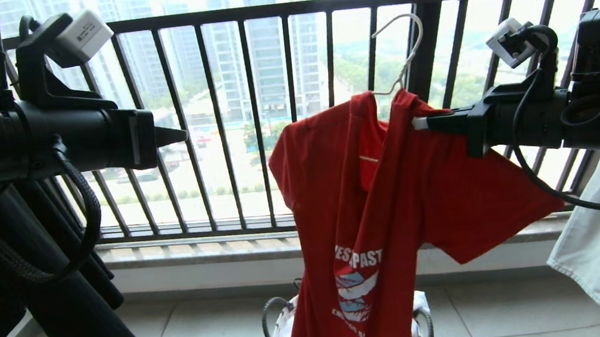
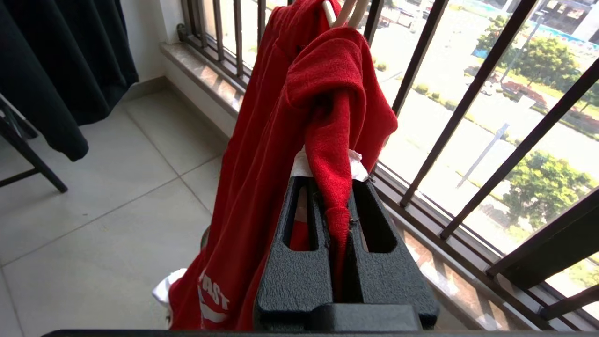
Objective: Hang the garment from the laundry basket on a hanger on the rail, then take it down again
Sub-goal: Hang the clothes rack on the clothesline
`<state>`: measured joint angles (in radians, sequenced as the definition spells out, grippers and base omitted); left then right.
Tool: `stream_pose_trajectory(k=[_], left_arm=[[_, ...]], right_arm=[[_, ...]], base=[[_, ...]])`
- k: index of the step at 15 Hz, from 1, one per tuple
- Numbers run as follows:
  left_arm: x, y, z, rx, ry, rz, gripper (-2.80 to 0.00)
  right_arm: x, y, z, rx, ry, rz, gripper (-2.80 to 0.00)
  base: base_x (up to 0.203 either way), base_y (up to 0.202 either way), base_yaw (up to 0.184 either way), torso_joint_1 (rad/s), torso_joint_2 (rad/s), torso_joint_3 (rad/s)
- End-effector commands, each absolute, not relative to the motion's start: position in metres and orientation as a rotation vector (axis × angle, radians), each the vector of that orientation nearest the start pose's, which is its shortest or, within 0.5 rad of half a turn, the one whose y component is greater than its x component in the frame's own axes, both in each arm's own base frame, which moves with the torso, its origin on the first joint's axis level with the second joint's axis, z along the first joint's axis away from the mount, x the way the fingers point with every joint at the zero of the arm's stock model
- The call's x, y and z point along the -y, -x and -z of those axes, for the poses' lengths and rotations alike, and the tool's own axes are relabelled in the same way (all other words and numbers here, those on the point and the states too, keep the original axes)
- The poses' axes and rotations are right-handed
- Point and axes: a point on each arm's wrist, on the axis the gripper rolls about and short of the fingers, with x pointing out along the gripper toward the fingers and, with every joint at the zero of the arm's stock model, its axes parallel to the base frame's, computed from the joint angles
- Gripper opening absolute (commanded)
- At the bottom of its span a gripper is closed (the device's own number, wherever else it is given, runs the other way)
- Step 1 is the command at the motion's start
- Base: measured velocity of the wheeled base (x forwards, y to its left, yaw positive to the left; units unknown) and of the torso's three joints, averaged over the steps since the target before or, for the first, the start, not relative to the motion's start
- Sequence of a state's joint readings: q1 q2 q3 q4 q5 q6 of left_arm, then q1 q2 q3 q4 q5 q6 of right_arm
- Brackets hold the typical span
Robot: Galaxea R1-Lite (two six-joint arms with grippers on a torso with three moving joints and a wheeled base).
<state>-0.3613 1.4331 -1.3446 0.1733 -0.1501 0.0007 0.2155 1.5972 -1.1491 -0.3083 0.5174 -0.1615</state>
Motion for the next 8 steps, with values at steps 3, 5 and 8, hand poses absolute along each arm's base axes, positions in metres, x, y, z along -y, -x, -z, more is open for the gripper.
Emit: stream_pose_trajectory(k=[3, 5, 8], left_arm=[[0.088, -0.225, -0.327, -0.276, -0.038, 0.499, -2.80], [0.086, -0.220, -0.330, -0.262, -0.037, 0.499, -2.80], [0.082, -0.209, -0.336, -0.238, -0.033, 0.500, -2.80]], right_arm=[[-0.065, -0.267, -0.290, -0.051, 0.144, -0.635, -2.80], [-0.059, -0.244, -0.293, -0.034, 0.148, -0.623, -2.80], [-0.051, -0.221, -0.300, -0.004, 0.153, -0.562, -2.80]], base=[[0.000, 0.000, 0.000, 0.102, -0.47, -0.330], [0.000, 0.000, 0.000, 0.135, -0.46, -0.329], [0.000, 0.000, 0.000, 0.154, -0.47, -0.308]])
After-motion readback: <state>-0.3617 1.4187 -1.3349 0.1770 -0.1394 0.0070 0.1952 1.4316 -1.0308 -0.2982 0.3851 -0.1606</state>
